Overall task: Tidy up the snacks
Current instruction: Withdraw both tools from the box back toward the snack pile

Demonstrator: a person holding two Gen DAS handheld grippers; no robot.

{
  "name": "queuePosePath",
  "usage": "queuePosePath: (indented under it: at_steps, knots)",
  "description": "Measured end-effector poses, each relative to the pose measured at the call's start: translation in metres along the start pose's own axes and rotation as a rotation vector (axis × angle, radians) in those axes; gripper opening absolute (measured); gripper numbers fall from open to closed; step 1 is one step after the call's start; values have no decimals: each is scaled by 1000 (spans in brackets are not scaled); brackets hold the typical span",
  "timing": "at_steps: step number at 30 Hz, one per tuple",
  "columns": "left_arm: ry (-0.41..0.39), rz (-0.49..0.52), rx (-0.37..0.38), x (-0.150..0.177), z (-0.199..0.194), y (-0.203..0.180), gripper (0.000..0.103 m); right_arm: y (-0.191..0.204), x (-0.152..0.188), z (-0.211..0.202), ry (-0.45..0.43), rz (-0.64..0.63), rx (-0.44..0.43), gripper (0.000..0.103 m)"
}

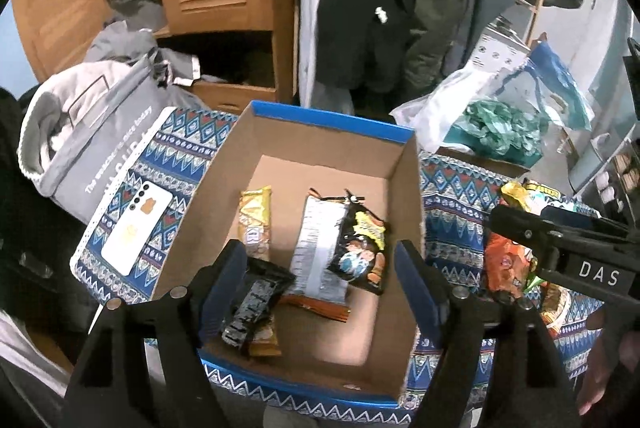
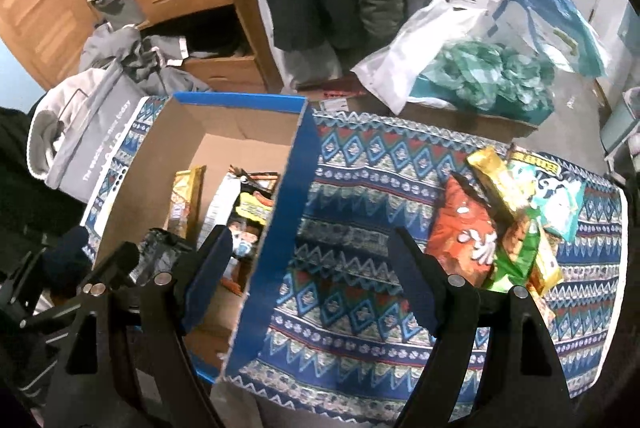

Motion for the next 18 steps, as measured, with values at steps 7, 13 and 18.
queuePosePath:
  at_steps: [7,13,18]
  knots:
    - [0,45,-22,0,-2,-21,78,-29,12,-7,-1,24,18,80]
    - [16,87,-1,3,0,-40,78,-61,22,-13,-5,56,41,80]
    - [23,139,7,6,3,-60,78,-87,29,-16,-6,97,54,80]
Point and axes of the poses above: each gripper's, at about its wrist camera, not at the fingertips, and z roughly the way its jaws point, y to its left, x to its underside, the point moved 8 cm from there along z, roughly the way its jaws point, and after that the axes turned 5 degrees about x, right-handed, at the moved point
